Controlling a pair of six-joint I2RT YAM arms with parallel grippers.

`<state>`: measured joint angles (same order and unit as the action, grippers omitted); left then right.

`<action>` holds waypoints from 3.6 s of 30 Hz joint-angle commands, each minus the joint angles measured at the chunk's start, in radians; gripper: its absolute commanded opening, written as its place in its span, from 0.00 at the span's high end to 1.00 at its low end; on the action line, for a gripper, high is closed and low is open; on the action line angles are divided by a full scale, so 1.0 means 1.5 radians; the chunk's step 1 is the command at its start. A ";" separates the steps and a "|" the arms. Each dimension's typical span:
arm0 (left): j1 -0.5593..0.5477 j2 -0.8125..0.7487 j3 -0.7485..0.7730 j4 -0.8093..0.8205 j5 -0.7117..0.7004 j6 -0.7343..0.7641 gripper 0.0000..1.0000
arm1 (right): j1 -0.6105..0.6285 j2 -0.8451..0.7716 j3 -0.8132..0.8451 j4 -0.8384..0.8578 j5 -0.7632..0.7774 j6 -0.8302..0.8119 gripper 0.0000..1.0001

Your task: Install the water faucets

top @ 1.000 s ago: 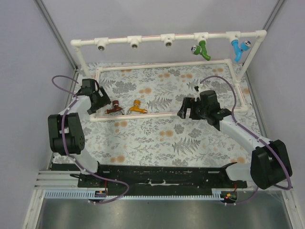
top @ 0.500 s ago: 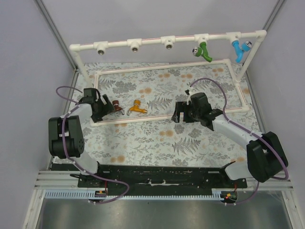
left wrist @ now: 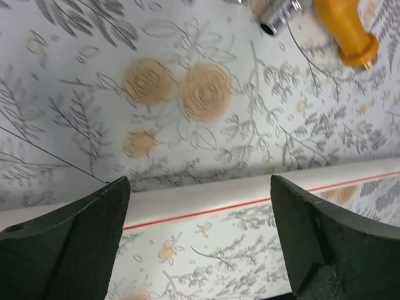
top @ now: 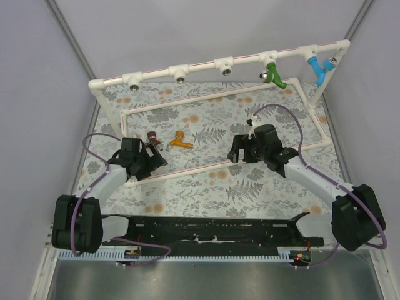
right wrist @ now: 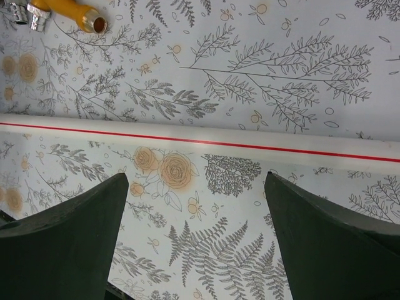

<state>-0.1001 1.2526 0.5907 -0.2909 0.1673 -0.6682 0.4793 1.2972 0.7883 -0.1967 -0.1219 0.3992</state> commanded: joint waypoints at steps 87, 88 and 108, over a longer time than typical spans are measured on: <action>-0.123 -0.385 -0.016 -0.050 -0.164 0.072 0.10 | 0.299 0.557 0.477 -0.095 0.304 -0.079 0.70; -0.122 -0.390 -0.018 -0.039 -0.154 0.080 0.10 | 0.295 0.547 0.472 -0.092 0.297 -0.083 0.74; -0.123 -0.476 -0.130 0.475 0.204 0.464 0.03 | 0.237 0.063 0.266 -0.092 0.033 -0.213 1.00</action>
<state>-0.2890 0.5297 0.4248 0.1703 0.3702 -0.1757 0.8295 1.4860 1.2339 -0.3309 0.0086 0.1249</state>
